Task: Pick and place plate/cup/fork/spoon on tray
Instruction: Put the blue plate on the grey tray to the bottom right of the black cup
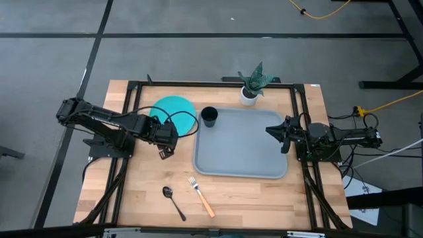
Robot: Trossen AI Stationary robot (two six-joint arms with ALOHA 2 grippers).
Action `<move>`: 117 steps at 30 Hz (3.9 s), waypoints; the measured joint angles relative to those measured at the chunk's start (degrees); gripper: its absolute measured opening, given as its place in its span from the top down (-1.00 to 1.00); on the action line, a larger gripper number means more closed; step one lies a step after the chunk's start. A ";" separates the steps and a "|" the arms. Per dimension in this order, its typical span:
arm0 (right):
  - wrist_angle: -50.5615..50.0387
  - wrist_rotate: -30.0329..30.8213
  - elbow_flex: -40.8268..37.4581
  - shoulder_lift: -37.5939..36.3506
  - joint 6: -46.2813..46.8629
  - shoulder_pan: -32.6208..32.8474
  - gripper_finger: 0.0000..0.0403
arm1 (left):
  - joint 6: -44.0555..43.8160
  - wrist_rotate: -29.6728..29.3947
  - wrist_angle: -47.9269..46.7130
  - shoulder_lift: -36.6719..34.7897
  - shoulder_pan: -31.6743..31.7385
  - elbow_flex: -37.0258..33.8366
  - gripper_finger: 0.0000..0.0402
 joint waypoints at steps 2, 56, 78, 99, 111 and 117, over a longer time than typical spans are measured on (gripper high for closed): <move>0.00 0.00 0.00 0.00 0.00 0.00 0.74 | 2.37 0.00 0.00 0.00 0.00 0.00 0.47; -0.04 -0.02 0.00 -0.02 -1.61 0.00 0.74 | 5.53 -9.98 10.63 0.00 -11.93 -19.57 0.47; -0.04 -0.02 0.00 -0.02 -1.79 -0.02 0.74 | 19.79 -21.24 23.51 0.02 -11.91 -26.86 0.48; -0.04 -0.03 0.00 -0.02 -4.58 -0.01 0.74 | 27.99 -22.31 31.28 7.66 -6.58 -27.93 0.48; -0.04 -0.04 0.00 -0.02 -4.57 0.00 0.74 | 31.61 -26.29 41.50 16.04 -2.19 -27.77 0.48; -0.06 -0.04 0.00 -0.02 -4.57 -0.01 0.74 | 25.41 -28.20 41.80 16.13 -2.14 -27.82 0.51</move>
